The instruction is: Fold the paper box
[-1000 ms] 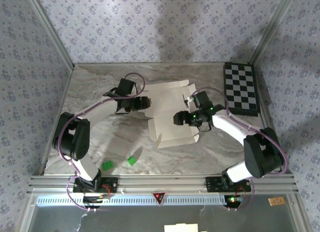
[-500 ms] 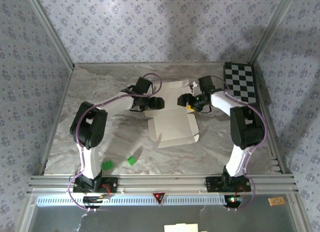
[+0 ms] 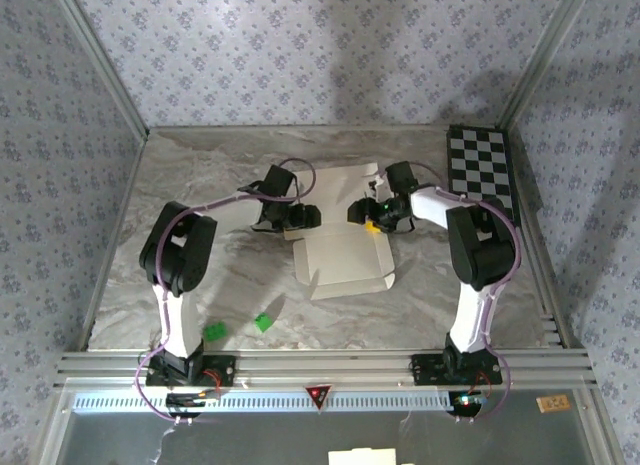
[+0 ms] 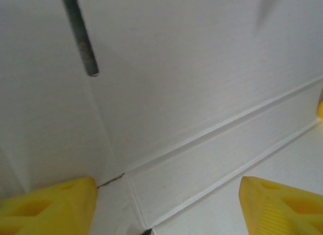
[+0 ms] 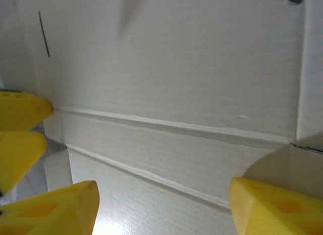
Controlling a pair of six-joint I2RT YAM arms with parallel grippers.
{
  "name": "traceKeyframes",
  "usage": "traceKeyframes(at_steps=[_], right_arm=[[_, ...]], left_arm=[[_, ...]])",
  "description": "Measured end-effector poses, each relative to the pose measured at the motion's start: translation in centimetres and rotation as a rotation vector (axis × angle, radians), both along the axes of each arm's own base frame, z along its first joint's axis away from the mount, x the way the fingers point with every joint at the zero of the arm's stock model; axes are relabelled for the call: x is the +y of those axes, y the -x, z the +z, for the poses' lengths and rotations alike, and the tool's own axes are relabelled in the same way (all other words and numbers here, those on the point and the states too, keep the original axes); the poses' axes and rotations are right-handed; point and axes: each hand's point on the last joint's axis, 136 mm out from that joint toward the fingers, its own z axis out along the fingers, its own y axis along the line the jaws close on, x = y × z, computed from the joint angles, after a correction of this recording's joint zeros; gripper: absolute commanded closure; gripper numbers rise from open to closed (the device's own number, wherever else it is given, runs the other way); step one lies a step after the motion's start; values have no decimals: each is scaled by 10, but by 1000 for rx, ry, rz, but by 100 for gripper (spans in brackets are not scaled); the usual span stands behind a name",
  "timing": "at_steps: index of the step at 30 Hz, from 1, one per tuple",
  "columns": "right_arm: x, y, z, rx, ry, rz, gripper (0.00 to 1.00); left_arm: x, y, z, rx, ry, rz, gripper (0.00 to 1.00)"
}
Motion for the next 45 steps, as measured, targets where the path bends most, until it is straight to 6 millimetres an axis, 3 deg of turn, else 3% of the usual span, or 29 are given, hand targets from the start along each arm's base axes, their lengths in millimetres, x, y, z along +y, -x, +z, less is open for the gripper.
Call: traceKeyframes(at_steps=[8,15,24,33,42,45], right_arm=[[18,48,-3,22,12,66,30],[27,72,-3,7,43,91,30],[21,75,3,-8,84,78,30],[10,77,-3,-3,157,64,29],[-6,80,-10,-12,252,74,29],[-9,80,-10,-13,273,77,29]], left_arm=[[21,30,-3,28,-15,9,24],[34,52,0,40,-21,9,24],[40,63,13,27,-12,20,24],[39,78,10,53,-2,29,25],[39,76,57,-59,47,33,25],[41,76,63,-75,43,38,25]])
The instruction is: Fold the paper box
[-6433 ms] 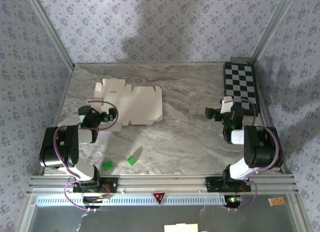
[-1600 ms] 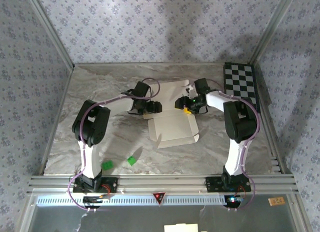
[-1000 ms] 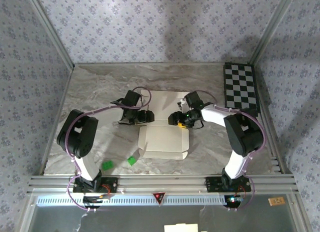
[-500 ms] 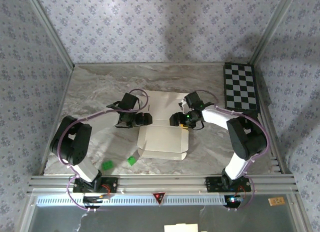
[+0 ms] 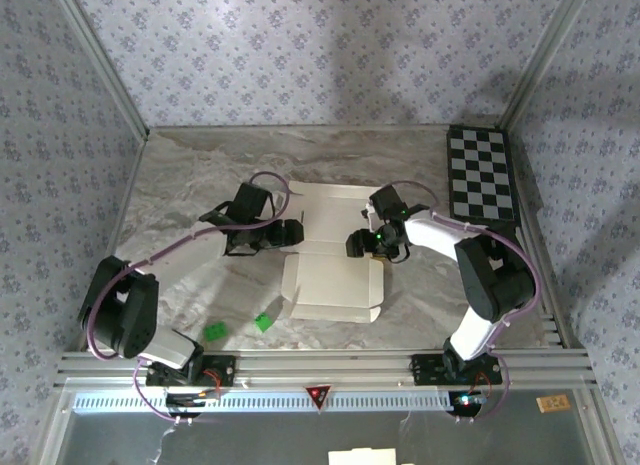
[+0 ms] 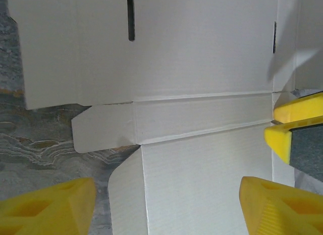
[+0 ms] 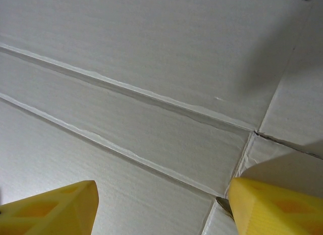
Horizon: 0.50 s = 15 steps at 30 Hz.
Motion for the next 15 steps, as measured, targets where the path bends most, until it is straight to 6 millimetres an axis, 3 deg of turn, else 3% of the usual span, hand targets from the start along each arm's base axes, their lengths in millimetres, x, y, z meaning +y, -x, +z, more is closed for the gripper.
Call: traceKeyframes(at_steps=[8,15], right_arm=[[7,-6,15,-27,16,18,29],[43,-9,30,-10,-146,6,39]], left_arm=[[5,-3,-6,14,-13,17,25],[4,-9,-22,54,-7,32,28]])
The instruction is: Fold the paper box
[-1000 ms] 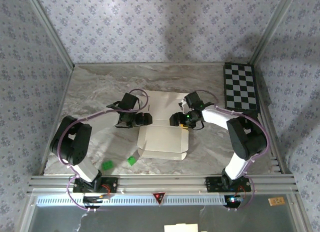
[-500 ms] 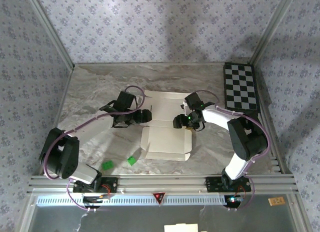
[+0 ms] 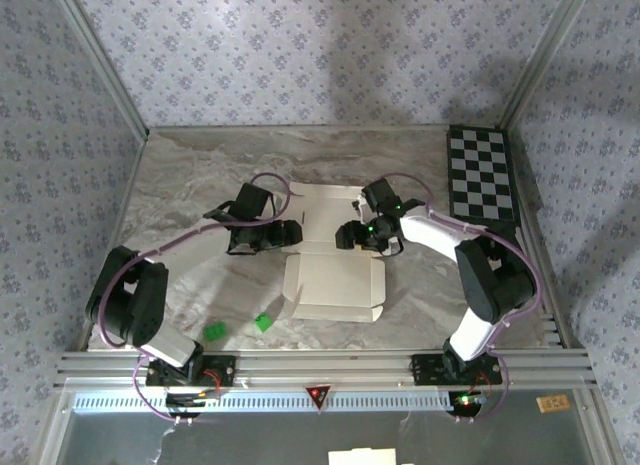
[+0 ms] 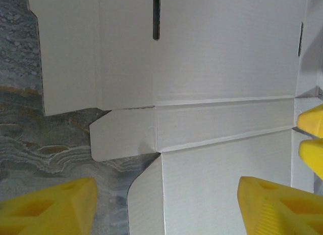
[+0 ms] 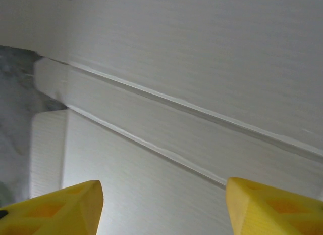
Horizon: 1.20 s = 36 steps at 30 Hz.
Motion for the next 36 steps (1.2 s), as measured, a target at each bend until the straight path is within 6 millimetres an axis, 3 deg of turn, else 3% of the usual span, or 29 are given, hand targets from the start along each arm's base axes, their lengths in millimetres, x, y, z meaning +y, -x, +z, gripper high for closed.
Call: traceKeyframes(at_steps=[7,15,23,36], right_arm=[[30,0,-13,64,-101,5,54],[29,-5,-35,114,-93,-8,67],[35,-9,-37,113,-124,11,68],[35,-9,-37,109,-129,22,68]], left_arm=[[3,-7,-14,33,7,24,30],[10,-11,-34,73,-13,45,30],[8,-8,-50,115,-14,36,31],[10,-10,-50,110,-22,50,28]])
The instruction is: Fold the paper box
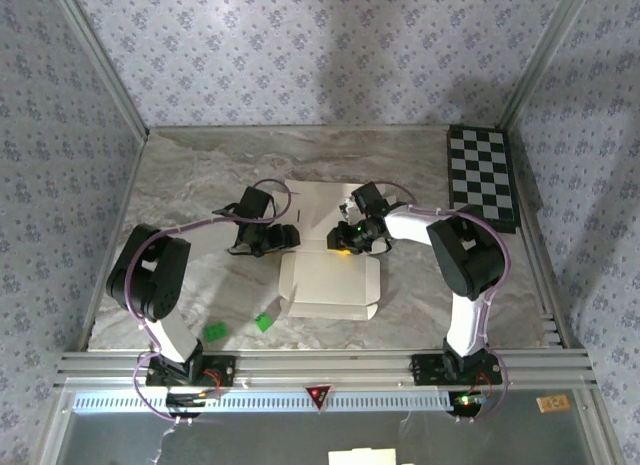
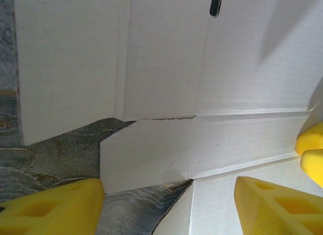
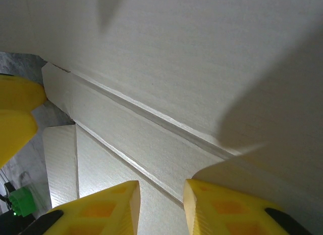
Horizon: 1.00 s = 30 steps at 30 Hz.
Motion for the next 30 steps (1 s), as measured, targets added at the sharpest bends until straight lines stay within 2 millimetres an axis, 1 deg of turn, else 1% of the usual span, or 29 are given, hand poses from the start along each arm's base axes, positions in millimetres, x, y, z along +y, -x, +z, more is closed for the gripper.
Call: traceKeyframes(at_steps=[12,17,27,30], right_arm=[[0,0,0,-4,-4,0,67],[0,1,0,-8,-8,1,67],[2,1,1,-13,-9,4,67],[2,1,1,-17,-6,5,67]], left_arm=[[6,-4,1,-23,-32,34,31],[4,-7,2,-27,-21,39,38],[4,-8,2,-40,-14,44,39],[4,-7,7,-50,-3,41,39]])
